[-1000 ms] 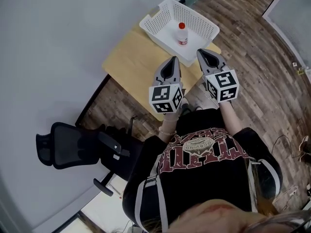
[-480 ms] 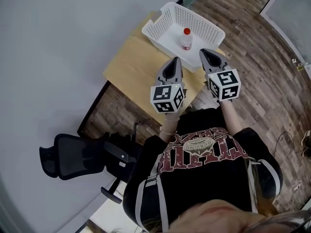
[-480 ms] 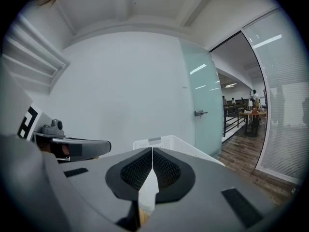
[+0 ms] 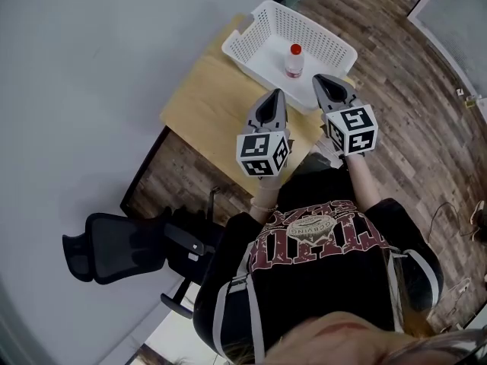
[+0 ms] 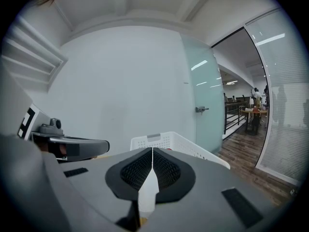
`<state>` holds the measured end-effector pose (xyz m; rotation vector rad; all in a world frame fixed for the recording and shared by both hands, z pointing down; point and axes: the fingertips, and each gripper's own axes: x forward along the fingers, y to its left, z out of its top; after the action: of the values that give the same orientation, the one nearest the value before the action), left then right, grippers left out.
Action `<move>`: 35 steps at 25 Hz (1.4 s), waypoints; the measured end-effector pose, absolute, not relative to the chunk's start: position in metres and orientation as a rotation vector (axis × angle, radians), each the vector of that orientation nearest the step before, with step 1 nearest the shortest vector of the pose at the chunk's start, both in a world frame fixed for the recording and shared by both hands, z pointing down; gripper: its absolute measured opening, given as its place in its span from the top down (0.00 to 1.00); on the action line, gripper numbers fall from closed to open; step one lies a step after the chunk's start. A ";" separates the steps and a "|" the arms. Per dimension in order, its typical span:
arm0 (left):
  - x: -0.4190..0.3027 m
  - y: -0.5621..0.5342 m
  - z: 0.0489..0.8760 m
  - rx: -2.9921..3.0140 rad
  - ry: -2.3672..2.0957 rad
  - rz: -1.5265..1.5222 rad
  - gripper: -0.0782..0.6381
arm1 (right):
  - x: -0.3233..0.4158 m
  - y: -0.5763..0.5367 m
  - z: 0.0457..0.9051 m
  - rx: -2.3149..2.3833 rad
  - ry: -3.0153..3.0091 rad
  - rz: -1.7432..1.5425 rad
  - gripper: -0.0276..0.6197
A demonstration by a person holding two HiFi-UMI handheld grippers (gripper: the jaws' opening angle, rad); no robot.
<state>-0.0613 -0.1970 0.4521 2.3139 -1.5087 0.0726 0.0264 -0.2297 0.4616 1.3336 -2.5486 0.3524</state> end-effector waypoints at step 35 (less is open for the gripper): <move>-0.085 -0.244 0.473 2.077 -1.683 0.047 0.82 | -0.005 -0.332 0.528 0.928 -2.427 0.345 0.69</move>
<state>-0.0849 -0.2438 0.4734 2.0772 -1.6833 0.0470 -0.0051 -0.3315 0.5281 0.9277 -2.4274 0.3449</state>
